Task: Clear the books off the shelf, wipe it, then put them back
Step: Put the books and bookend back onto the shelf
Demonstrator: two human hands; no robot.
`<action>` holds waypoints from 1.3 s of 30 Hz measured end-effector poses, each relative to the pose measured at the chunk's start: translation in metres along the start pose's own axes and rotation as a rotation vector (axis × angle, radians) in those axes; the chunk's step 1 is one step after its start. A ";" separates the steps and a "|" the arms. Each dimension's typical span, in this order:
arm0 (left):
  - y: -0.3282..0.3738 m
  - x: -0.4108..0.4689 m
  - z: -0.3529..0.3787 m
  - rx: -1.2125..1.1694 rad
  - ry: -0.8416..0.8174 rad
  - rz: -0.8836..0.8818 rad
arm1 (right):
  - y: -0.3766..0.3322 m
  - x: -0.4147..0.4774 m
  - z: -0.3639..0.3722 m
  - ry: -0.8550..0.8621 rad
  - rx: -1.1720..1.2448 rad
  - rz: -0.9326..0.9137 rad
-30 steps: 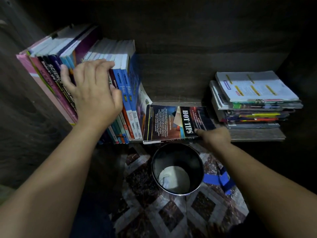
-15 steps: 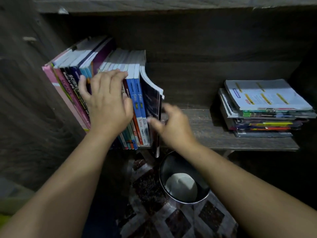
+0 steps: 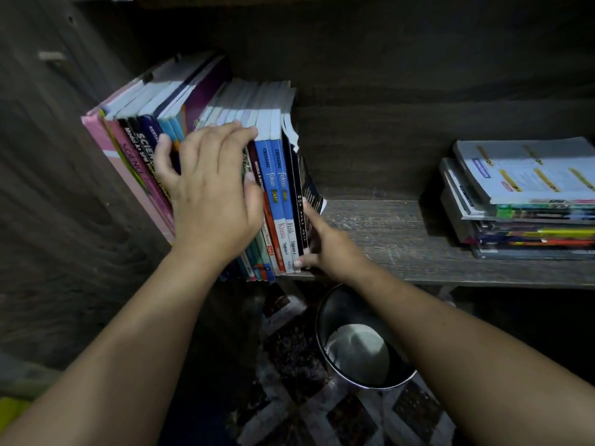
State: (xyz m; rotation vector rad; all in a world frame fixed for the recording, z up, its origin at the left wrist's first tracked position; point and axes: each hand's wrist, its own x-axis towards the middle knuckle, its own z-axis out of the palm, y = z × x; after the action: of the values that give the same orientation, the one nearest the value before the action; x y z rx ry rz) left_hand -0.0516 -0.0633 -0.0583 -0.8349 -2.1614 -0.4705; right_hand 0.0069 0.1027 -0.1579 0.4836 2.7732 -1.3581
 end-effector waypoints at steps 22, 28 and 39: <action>0.127 -0.040 -0.010 -0.204 -0.285 0.246 | 0.037 -0.167 -0.149 0.148 -0.585 0.125; 0.267 -0.080 0.008 -0.468 -0.634 0.523 | 0.136 -0.301 -0.172 0.233 -0.517 0.386; 0.469 -0.165 0.058 -0.522 -0.476 1.467 | 0.316 -0.454 -0.107 0.035 -0.273 0.935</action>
State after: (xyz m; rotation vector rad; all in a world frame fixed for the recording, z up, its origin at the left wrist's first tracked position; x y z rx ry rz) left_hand 0.3254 0.2380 -0.1917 -2.6404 -1.1785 -0.0173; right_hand 0.5409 0.2453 -0.2668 1.5075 2.1479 -0.7280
